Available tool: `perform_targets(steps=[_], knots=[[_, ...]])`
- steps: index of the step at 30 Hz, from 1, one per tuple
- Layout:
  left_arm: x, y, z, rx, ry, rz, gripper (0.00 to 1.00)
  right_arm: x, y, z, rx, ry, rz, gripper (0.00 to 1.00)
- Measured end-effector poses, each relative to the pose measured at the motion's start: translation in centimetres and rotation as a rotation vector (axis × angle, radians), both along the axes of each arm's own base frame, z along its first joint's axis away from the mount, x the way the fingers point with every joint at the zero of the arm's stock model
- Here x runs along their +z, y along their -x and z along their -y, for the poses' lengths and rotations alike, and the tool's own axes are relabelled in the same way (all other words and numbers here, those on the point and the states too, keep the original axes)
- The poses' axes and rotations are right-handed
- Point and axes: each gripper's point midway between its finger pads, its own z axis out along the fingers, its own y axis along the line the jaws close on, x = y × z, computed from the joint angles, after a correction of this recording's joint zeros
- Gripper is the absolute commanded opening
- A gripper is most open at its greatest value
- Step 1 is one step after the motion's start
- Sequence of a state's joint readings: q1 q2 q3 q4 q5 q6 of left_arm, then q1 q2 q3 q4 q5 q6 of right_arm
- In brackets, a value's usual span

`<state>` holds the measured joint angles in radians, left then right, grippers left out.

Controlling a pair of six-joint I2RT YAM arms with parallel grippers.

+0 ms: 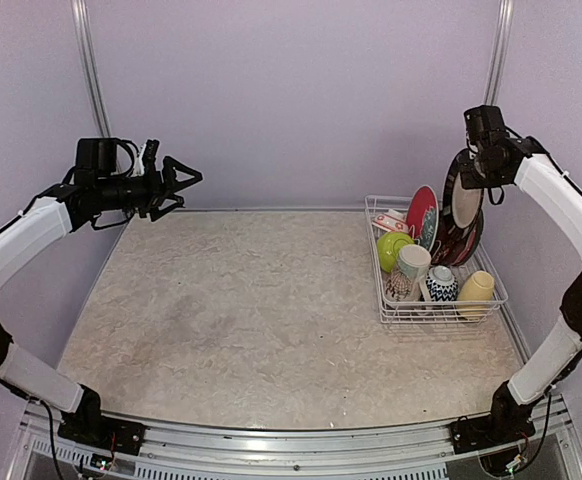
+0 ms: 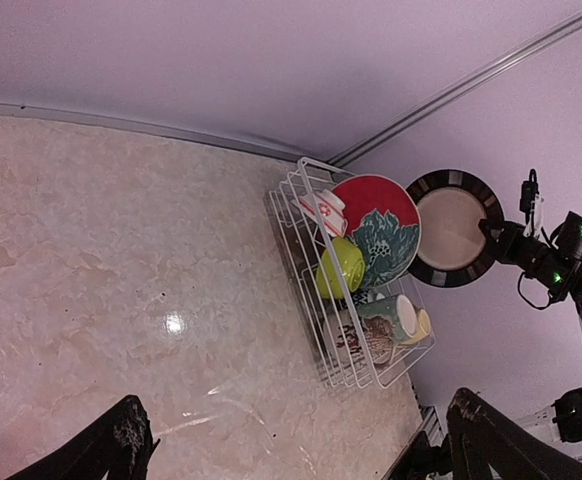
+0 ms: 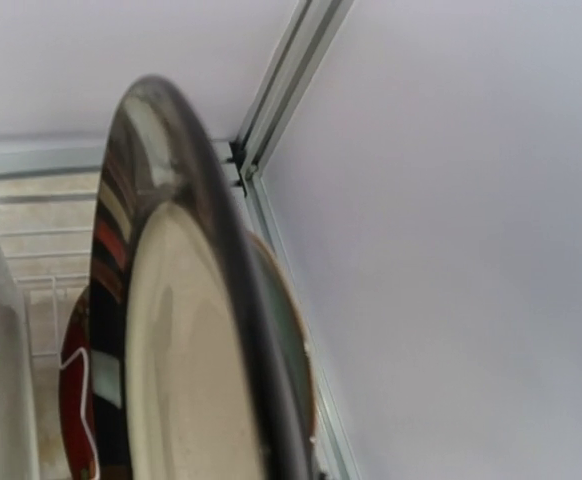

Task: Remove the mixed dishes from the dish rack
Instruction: Grab the plate from the dish rack, then pass from the right arm to the left

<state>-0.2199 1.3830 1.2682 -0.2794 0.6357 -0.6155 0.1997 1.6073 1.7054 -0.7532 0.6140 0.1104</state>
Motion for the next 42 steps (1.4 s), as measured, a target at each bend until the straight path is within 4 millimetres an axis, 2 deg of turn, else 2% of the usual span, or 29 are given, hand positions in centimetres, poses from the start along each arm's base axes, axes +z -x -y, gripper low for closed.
perform_targets(steps=[4,13,17,21,26,29,33,36,39,42], knots=[[0.0,0.2,0.4,-0.012,-0.004,0.003,0.99,2.9,1.8,0.0,0.011,-0.038,0.075,0.00],[1.0,0.8,1.4,-0.057,-0.009,0.022,0.99,9.0,7.2,0.1,0.062,-0.142,0.269,0.00],[0.7,0.6,2.0,-0.090,-0.003,0.006,0.99,10.7,8.6,-0.8,0.114,-0.224,0.337,0.00],[-0.8,0.1,2.5,-0.112,-0.004,-0.039,0.99,11.3,9.3,-3.1,0.229,-0.348,0.377,0.00],[-2.8,-0.2,3.0,-0.141,-0.002,-0.105,0.99,9.4,8.8,-7.3,0.401,-0.541,0.352,0.00],[-3.1,-0.3,3.1,-0.149,-0.005,-0.118,0.99,7.2,8.0,-10.1,0.491,-0.673,0.296,0.00],[-2.6,0.0,3.7,-0.195,0.020,-0.121,0.99,3.2,6.6,-14.4,0.586,-0.853,0.210,0.00],[-2.6,0.4,5.0,-0.275,0.084,-0.148,0.97,0.4,6.0,-18.0,0.634,-0.956,0.135,0.00],[-3.4,0.5,7.0,-0.369,0.170,-0.208,0.96,-1.3,5.9,-22.2,0.696,-1.036,0.076,0.00],[-5.0,1.2,8.9,-0.455,0.243,-0.282,0.97,-2.3,6.1,-25.5,0.752,-1.097,0.043,0.00]])
